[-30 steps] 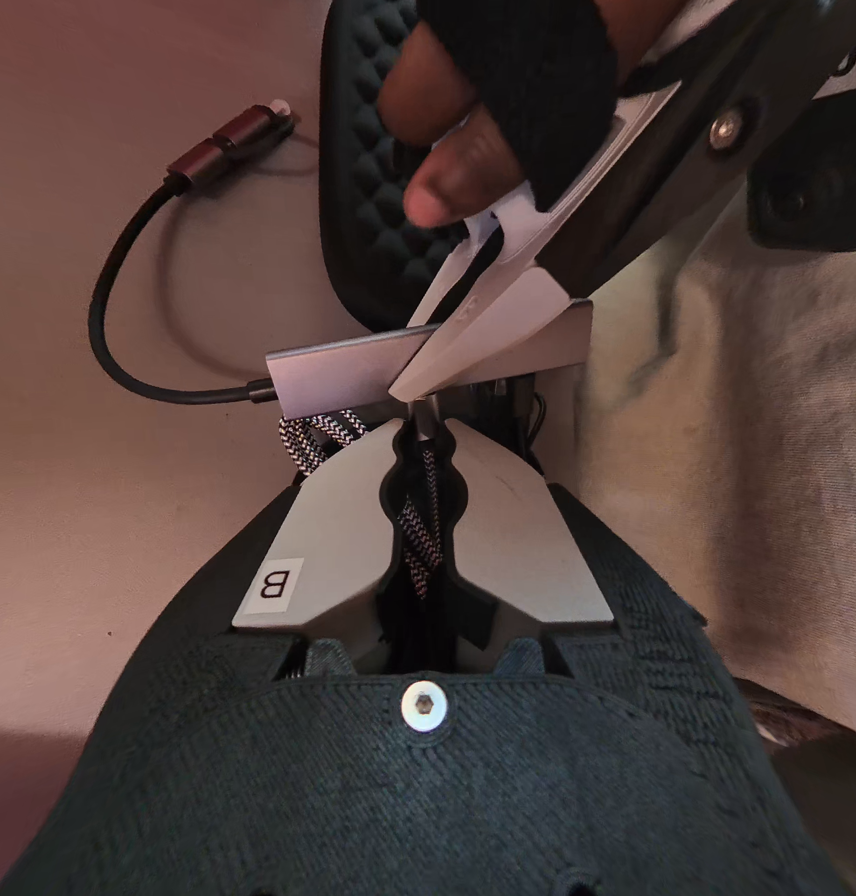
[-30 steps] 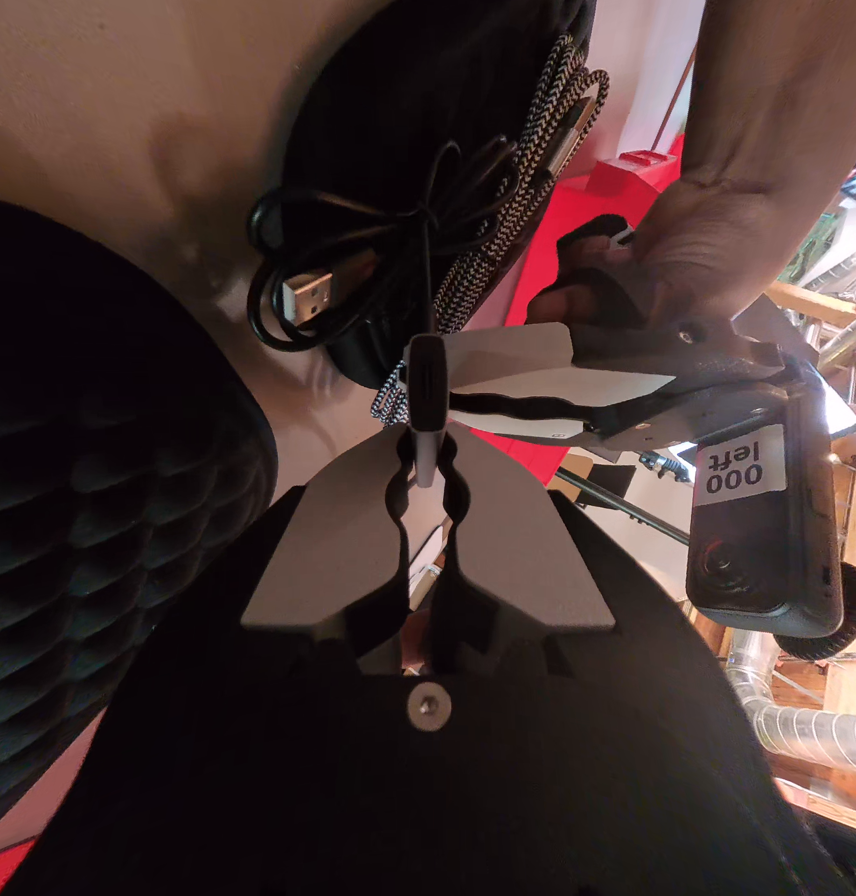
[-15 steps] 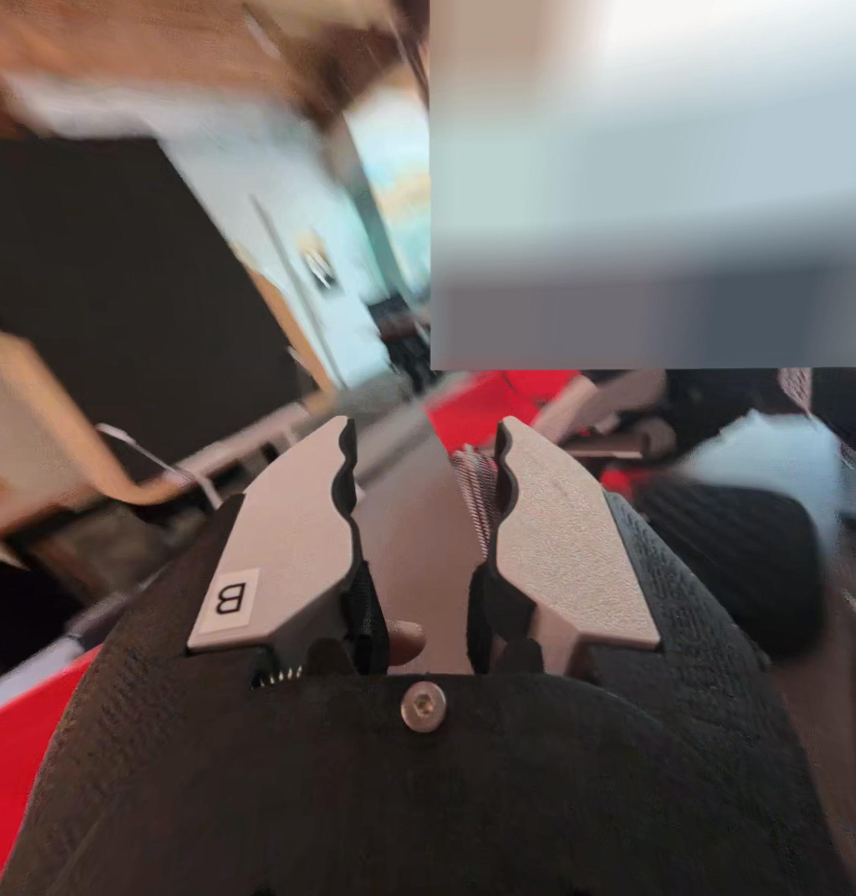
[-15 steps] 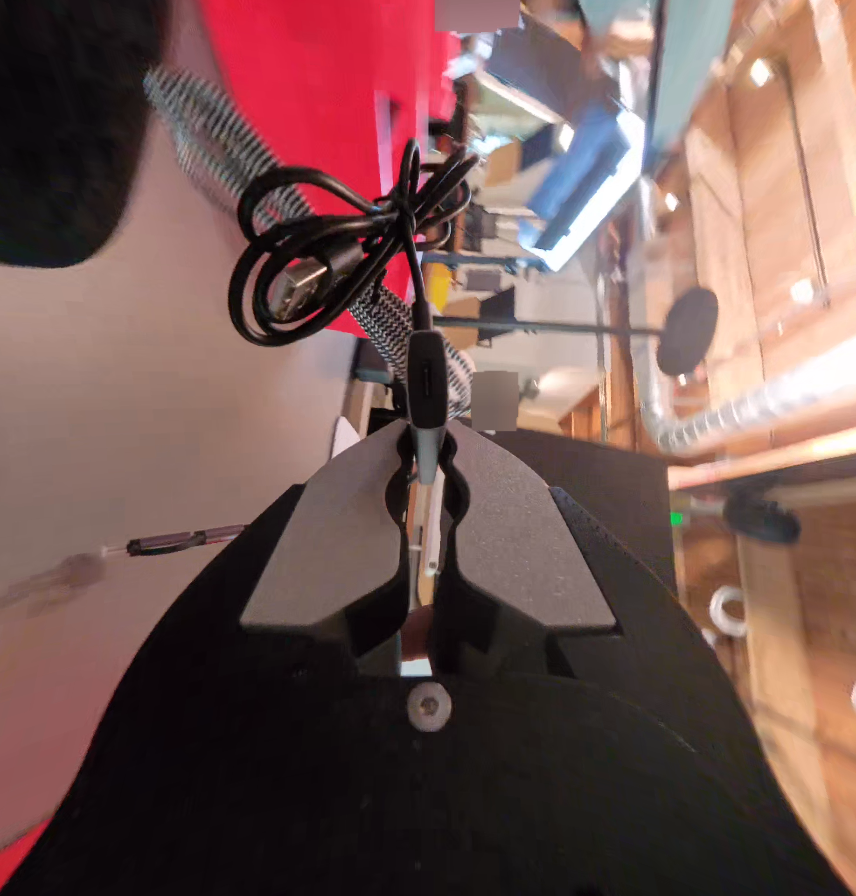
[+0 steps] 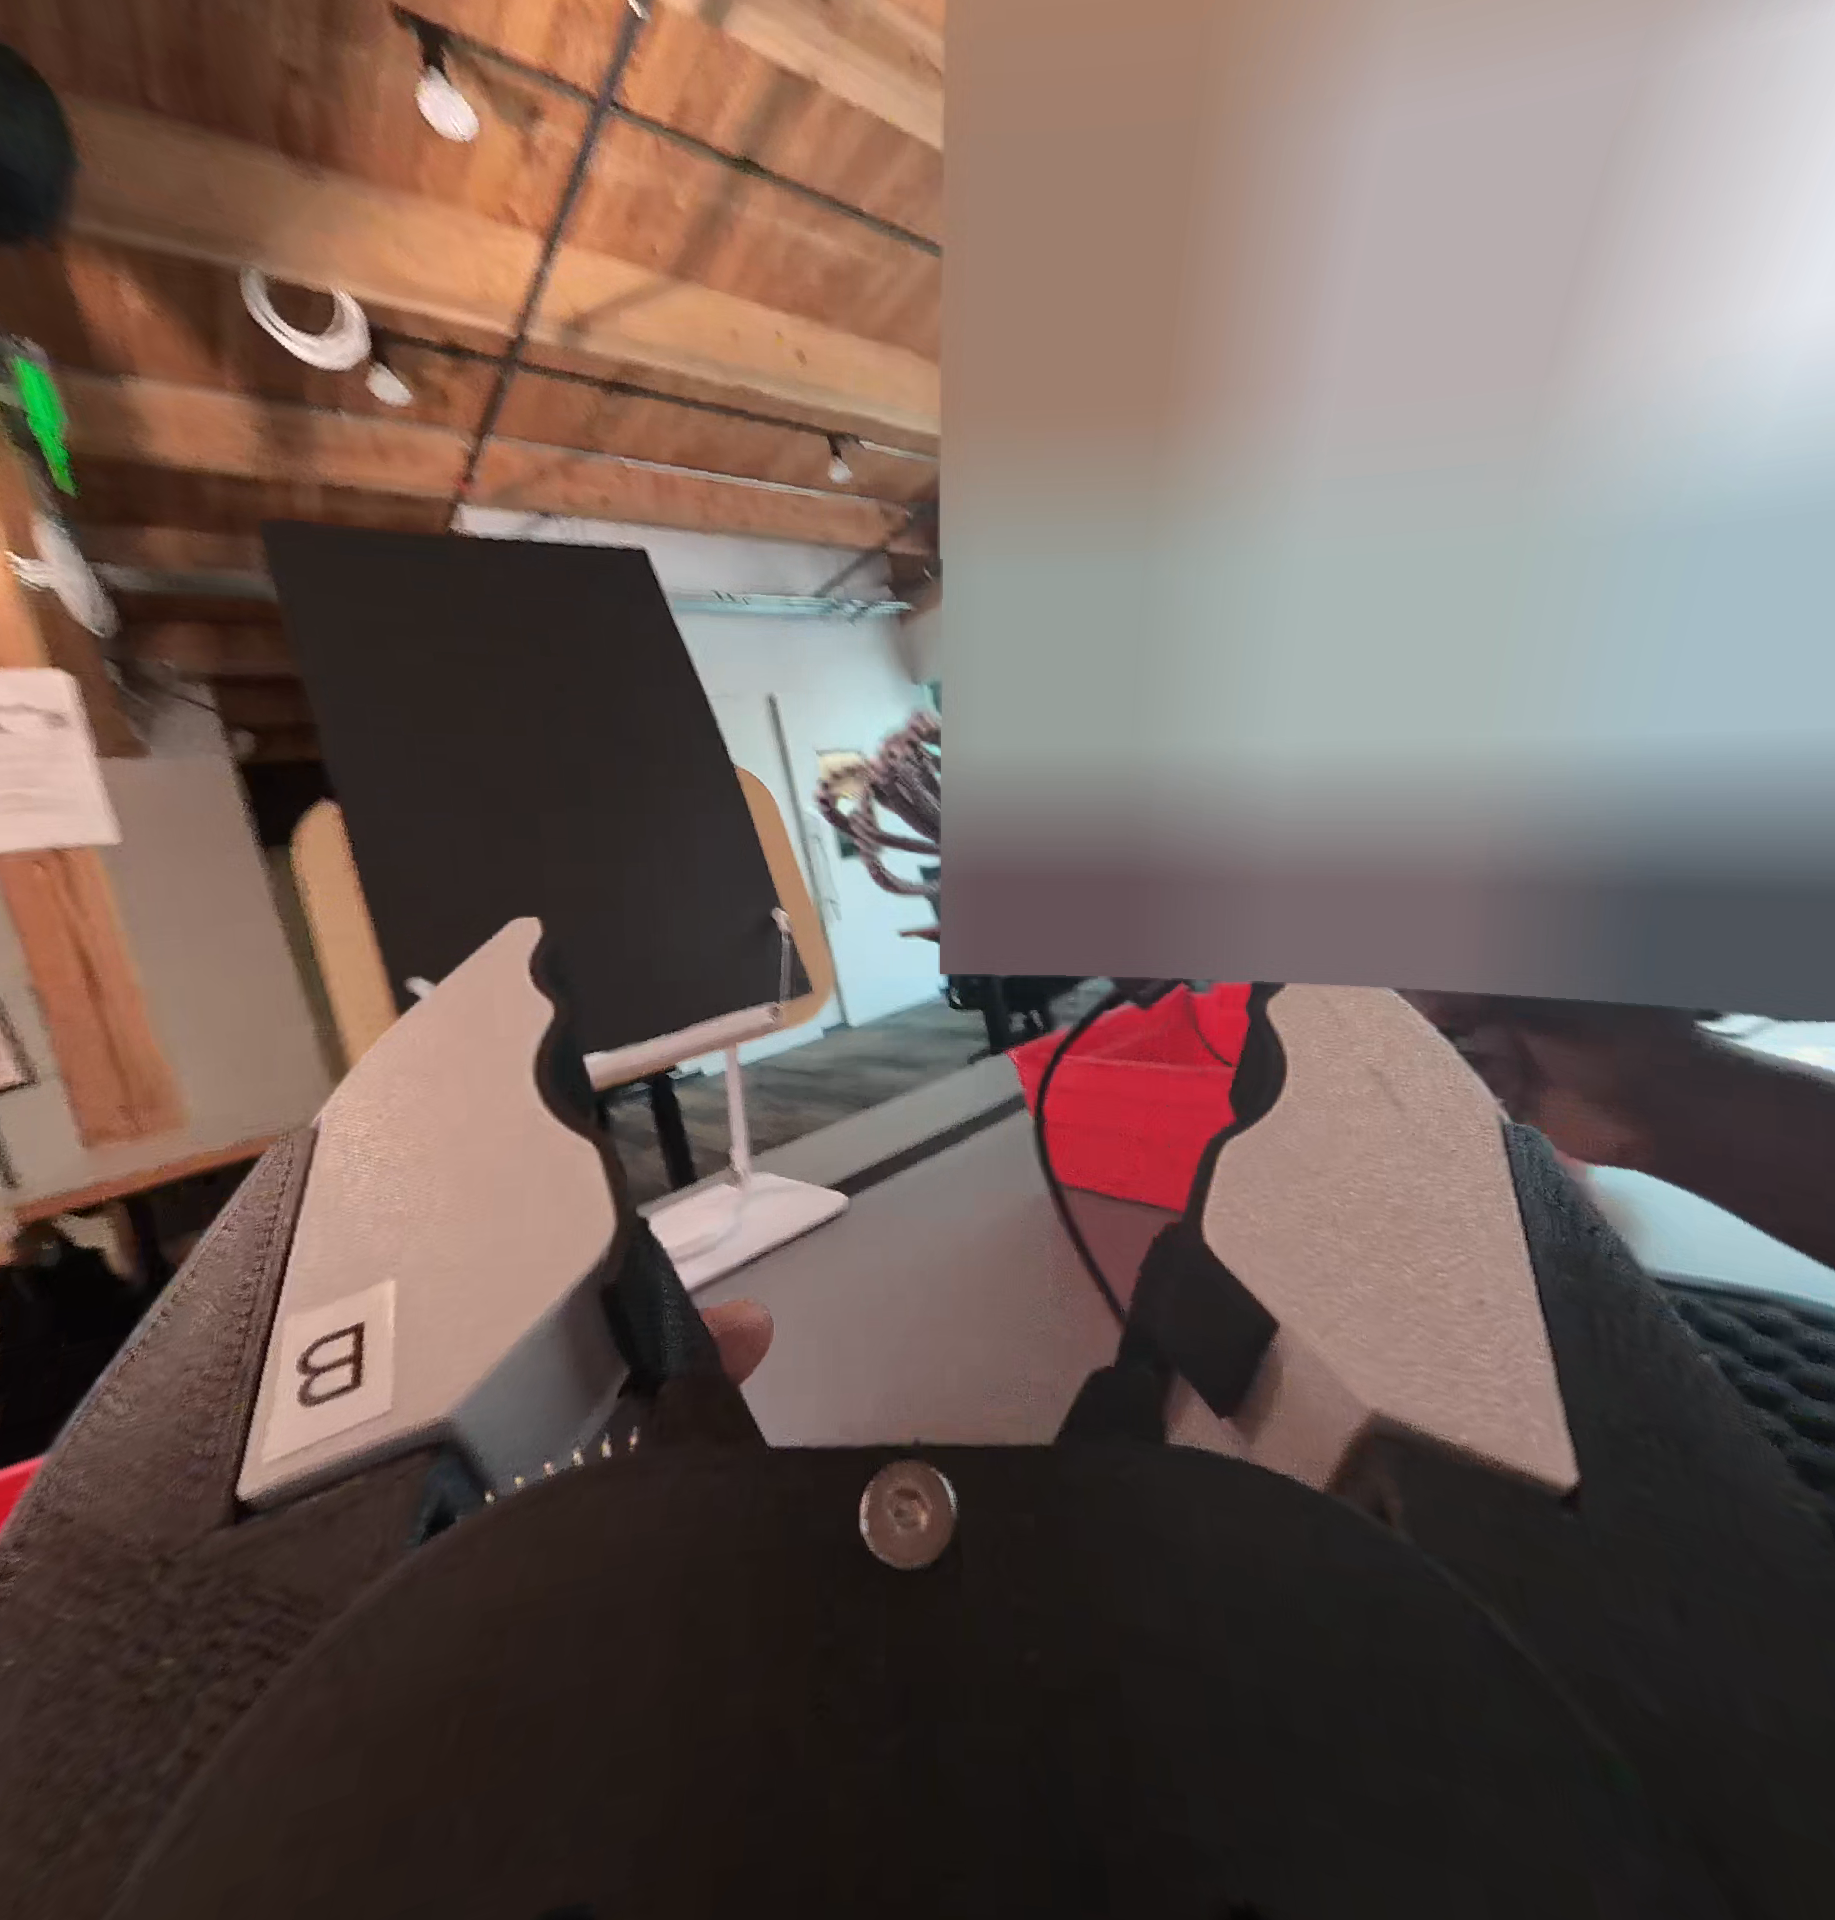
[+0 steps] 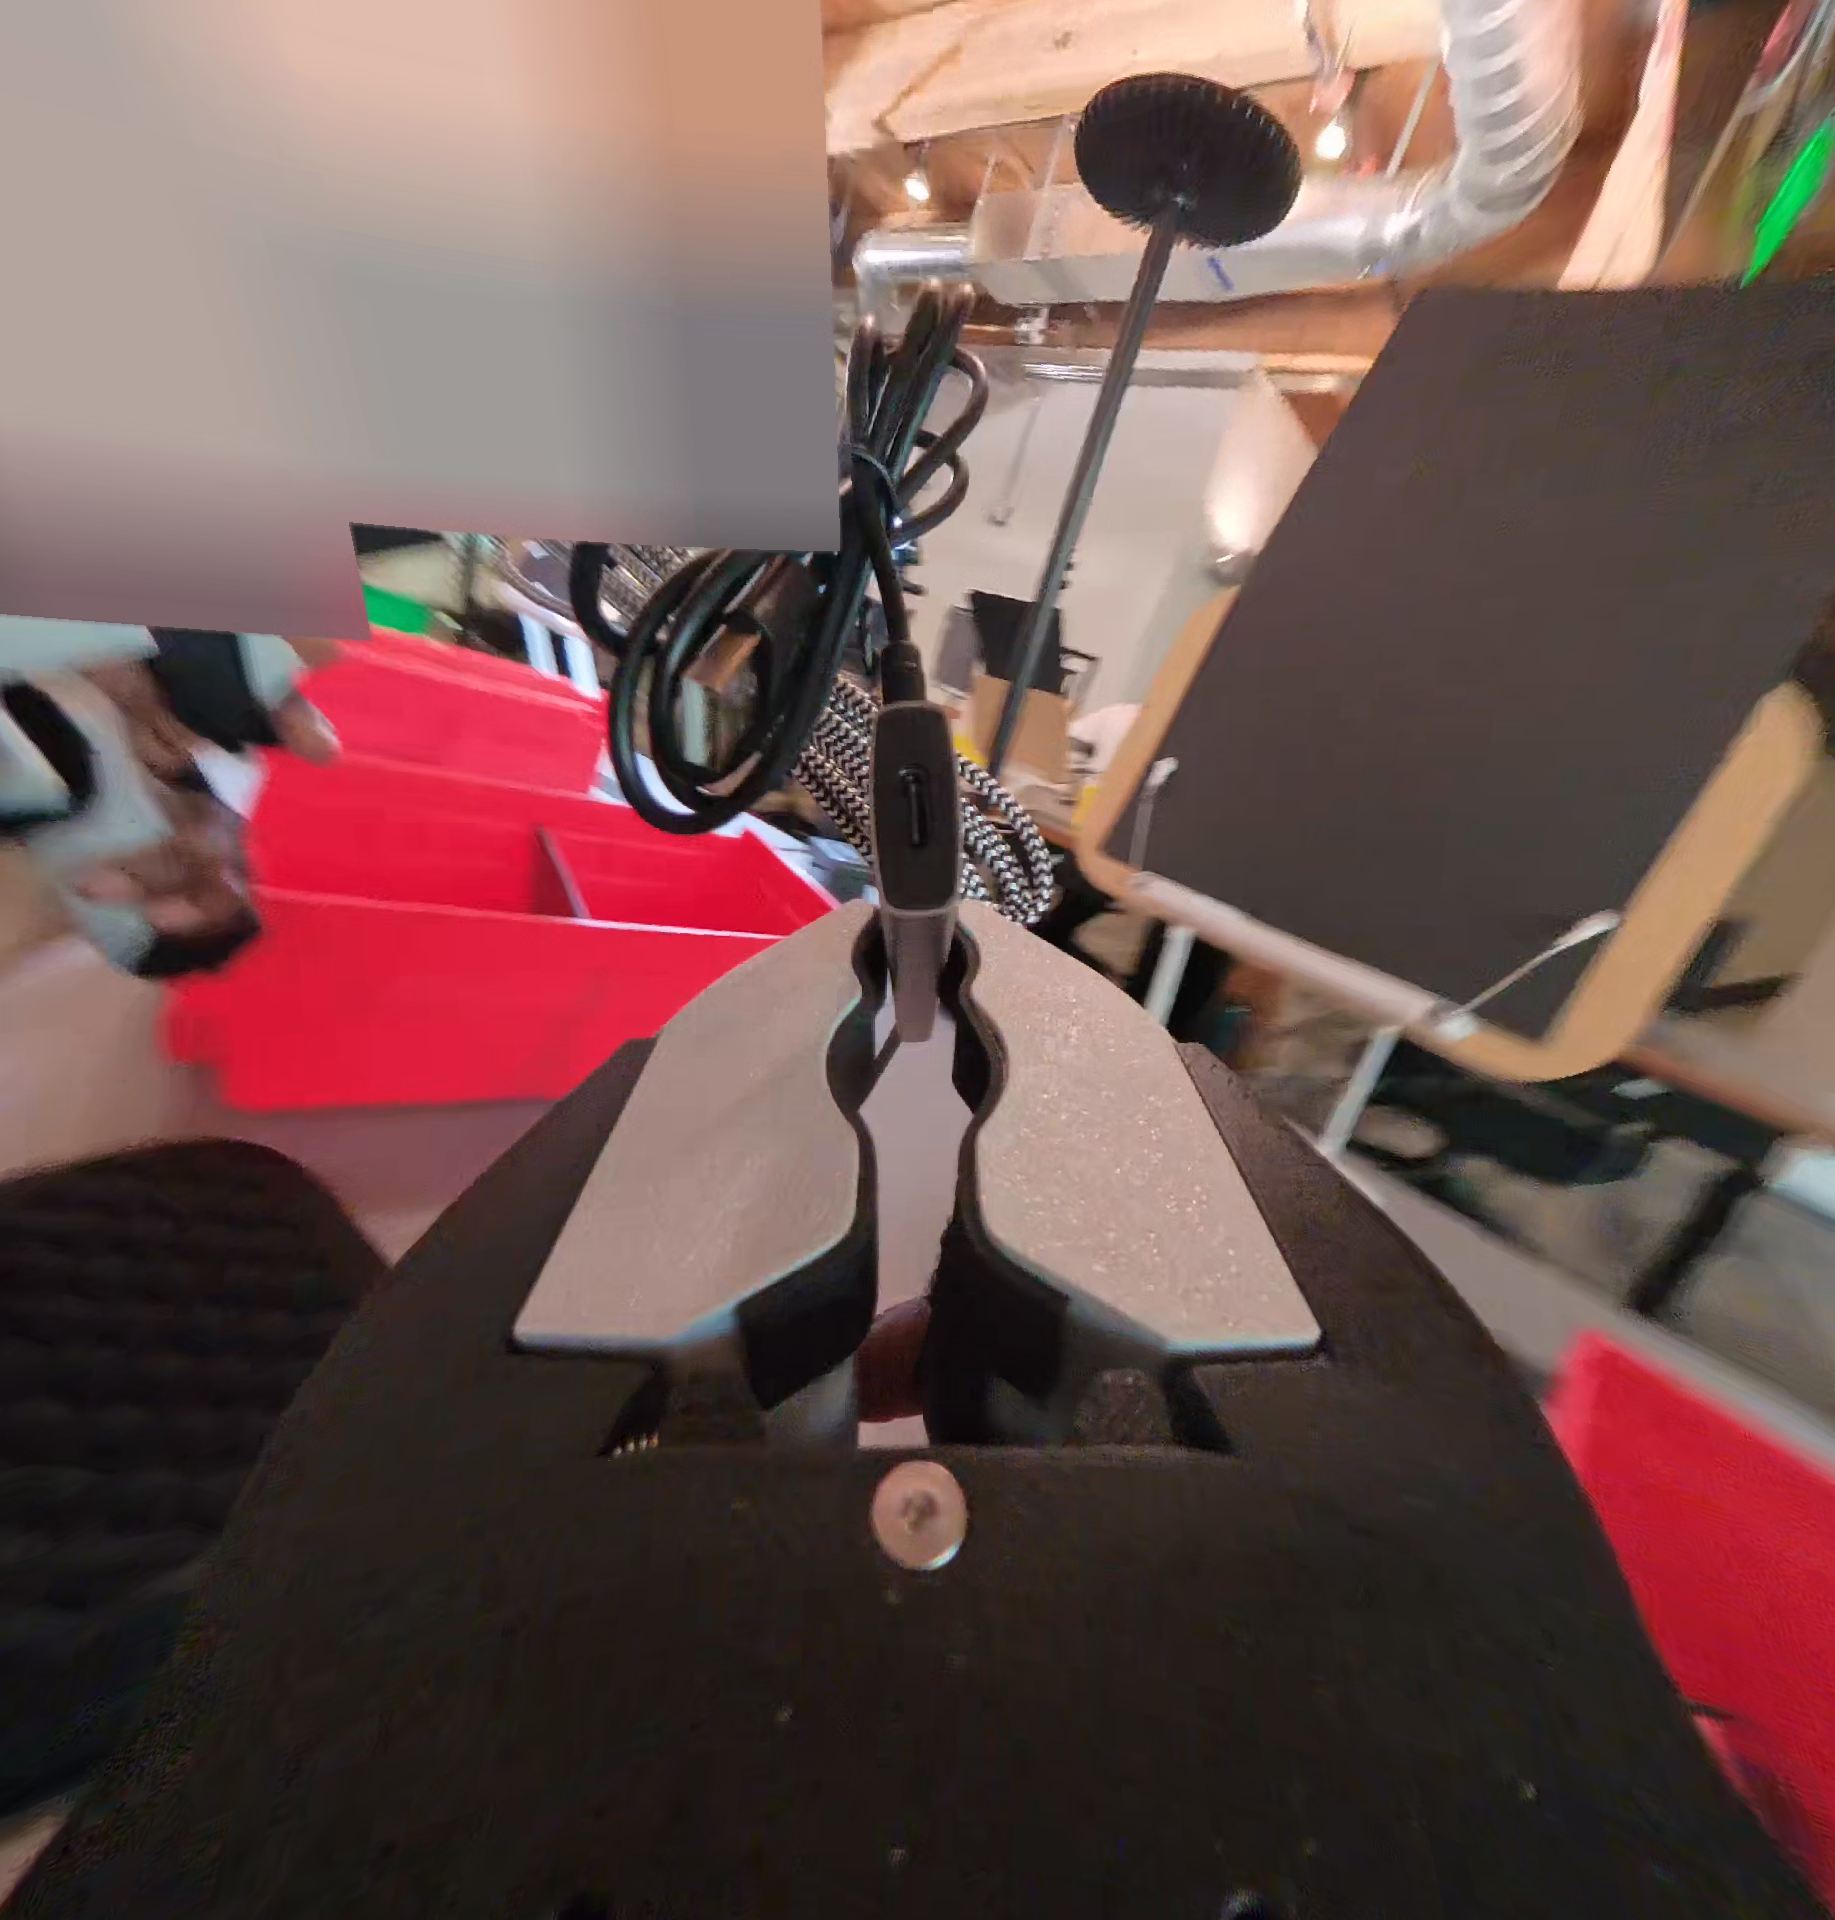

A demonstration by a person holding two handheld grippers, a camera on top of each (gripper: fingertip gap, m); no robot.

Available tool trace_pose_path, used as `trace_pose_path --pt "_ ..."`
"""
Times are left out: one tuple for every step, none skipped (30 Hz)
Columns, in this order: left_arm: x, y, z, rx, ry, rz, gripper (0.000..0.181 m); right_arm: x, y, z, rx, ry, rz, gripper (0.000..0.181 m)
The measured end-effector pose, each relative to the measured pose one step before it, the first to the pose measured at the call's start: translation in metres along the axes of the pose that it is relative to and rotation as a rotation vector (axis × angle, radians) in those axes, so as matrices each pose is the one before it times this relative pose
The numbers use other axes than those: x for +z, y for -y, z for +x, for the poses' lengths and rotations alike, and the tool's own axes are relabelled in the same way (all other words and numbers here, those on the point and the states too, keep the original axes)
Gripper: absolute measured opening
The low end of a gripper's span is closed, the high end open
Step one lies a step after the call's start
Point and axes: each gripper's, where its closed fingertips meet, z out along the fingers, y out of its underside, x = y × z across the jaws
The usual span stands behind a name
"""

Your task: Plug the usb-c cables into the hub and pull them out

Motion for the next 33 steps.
trace_pose_path --pt "0.00239 -0.00533 0.00448 -0.0295 -0.0317 -0.0194 0.120 0.00037 -0.00252 -0.00419 0.0950 0.0364 0.0127 0.009" --pt "0.00244 -0.00508 0.00433 -0.0357 -0.0338 -0.0163 0.119 0.00038 -0.00286 -0.00431 0.0986 0.0425 0.0101 0.008" --pt "0.00281 -0.00556 0.00438 -0.0446 -0.0371 -0.0211 0.119 0.00031 -0.00308 -0.00335 0.0951 0.0376 0.0092 0.008" --pt "0.00298 -0.00549 0.00364 -0.0465 -0.0342 -0.0222 0.119 -0.00006 -0.00258 -0.00270 0.0765 0.0345 0.0111 0.008" --pt "0.00330 -0.00549 0.00524 -0.0401 -0.0457 -0.0251 0.114 -0.00042 -0.00225 -0.00354 0.0564 0.0405 0.0096 0.008" --pt "0.00368 -0.00606 0.00573 -0.0400 -0.0493 -0.0339 0.108 -0.00037 -0.00189 -0.00390 0.0420 0.0409 0.0065 0.008" --pt "0.00405 -0.00620 0.00431 -0.0360 -0.0371 -0.0365 0.102 -0.00041 -0.00128 -0.00347 0.0293 0.0323 0.0061 0.008" --pt "0.00428 -0.00567 0.00399 -0.0238 -0.0333 -0.0302 0.096 -0.00031 -0.00028 -0.00240 0.0183 0.0191 0.0075 0.008" --pt "0.00430 -0.00472 0.00377 -0.0139 -0.0291 -0.0191 0.088 -0.00030 0.00051 -0.00191 0.0092 0.0123 0.0080 0.008" --pt "0.00447 -0.00380 0.00314 -0.0086 -0.0205 -0.0100 0.083 -0.00053 0.00099 -0.00205 0.0052 0.0113 0.0070 0.008" --pt "0.00440 -0.00407 0.00253 -0.0058 -0.0134 -0.0104 0.079 -0.00075 0.00237 -0.00180 0.0032 0.0078 0.0116 0.008" --pt "0.00353 -0.00463 0.00252 0.0021 -0.0098 -0.0203 0.073 -0.00123 0.00406 -0.00110 0.0004 0.0024 0.0182 0.008" --pt "0.00235 -0.00478 0.00069 0.0132 0.0045 -0.0260 0.067 -0.00197 0.00607 0.00044 -0.0062 -0.0064 0.0230 0.008" --pt "0.00146 -0.00654 -0.00173 0.0218 0.0207 -0.0359 0.062 -0.00242 0.00782 0.00151 -0.0163 -0.0116 0.0215 0.008" --pt "0.00074 -0.00672 -0.00275 0.0343 0.0254 -0.0294 0.059 -0.00264 0.00956 0.00351 -0.0243 -0.0226 0.0187 0.008" --pt "0.00009 -0.00543 -0.00343 0.0377 0.0305 -0.0128 0.056 -0.00254 0.01078 0.00583 -0.0369 -0.0337 0.0127 0.008" --pt "-0.00014 -0.00411 -0.00384 0.0280 0.0337 0.0024 0.055 -0.00253 0.01251 0.00647 -0.0476 -0.0331 0.0146 0.008" --pt "-0.00004 -0.00316 -0.00251 0.0143 0.0238 0.0098 0.054 -0.00267 0.01429 0.00767 -0.0516 -0.0356 0.0194 0.008" --pt "-0.00007 -0.00241 -0.00128 0.0030 0.0125 0.0152 0.053 -0.00250 0.01532 0.00919 -0.0493 -0.0398 0.0204 0.008" --pt "-0.00018 -0.00177 -0.00105 -0.0043 0.0092 0.0183 0.052 -0.00245 0.01517 0.01046 -0.0519 -0.0425 0.0172 0.008" --pt "-0.00033 -0.00156 -0.00125 -0.0065 0.0087 0.0193 0.052 -0.00231 0.01448 0.01234 -0.0598 -0.0517 0.0150 0.008" --pt "-0.00056 -0.00115 -0.00137 -0.0047 0.0080 0.0233 0.051 -0.00210 0.01342 0.01416 -0.0680 -0.0601 0.0136 0.008" --pt "-0.00088 -0.00172 -0.00168 -0.0034 0.0117 0.0226 0.051 -0.00158 0.01186 0.01503 -0.0709 -0.0631 0.0134 0.008" --pt "-0.00118 -0.00232 -0.00194 -0.0026 0.0145 0.0183 0.051 -0.00068 0.01039 0.01506 -0.0710 -0.0593 0.0151 0.008" --pt "-0.00127 -0.00222 -0.00183 -0.0026 0.0146 0.0121 0.050 0.00049 0.00752 0.01445 -0.0740 -0.0541 0.0121 0.008" --pt "-0.00092 -0.00043 -0.00066 -0.0023 0.0052 0.0056 0.050 0.00183 0.00414 0.01344 -0.0763 -0.0449 0.0041 0.008" --pt "-0.00101 0.00159 0.00036 0.0040 -0.0035 0.0033 0.050 0.00318 -0.00019 0.01166 -0.0715 -0.0305 -0.0100 0.008" --pt "-0.00091 0.00139 -0.00070 0.0130 0.0045 0.0036 0.050 0.00449 -0.00460 0.00981 -0.0617 -0.0162 -0.0290 0.008" --pt "-0.00073 0.00031 -0.00227 0.0135 0.0162 0.0028 0.050 0.00543 -0.00763 0.00812 -0.0459 -0.0057 -0.0406 0.008" --pt "-0.00053 -0.00078 -0.00235 0.0061 0.0159 0.0000 0.049 0.00564 -0.00736 0.00759 -0.0390 -0.0100 -0.0290 0.008" --pt "0.00012 -0.00093 -0.00085 -0.0040 0.0026 -0.0009 0.049 0.00523 -0.00569 0.00637 -0.0514 -0.0139 -0.0046 0.008" --pt "0.00052 -0.00054 0.00085 -0.0113 -0.0110 -0.0006 0.049 0.00434 -0.00505 0.00371 -0.0745 -0.0127 0.0135 0.008" --pt "0.00018 0.00020 0.00082 -0.0120 -0.0105 0.0023 0.049 0.00277 -0.00498 0.00128 -0.0824 -0.0123 0.0233 0.008"
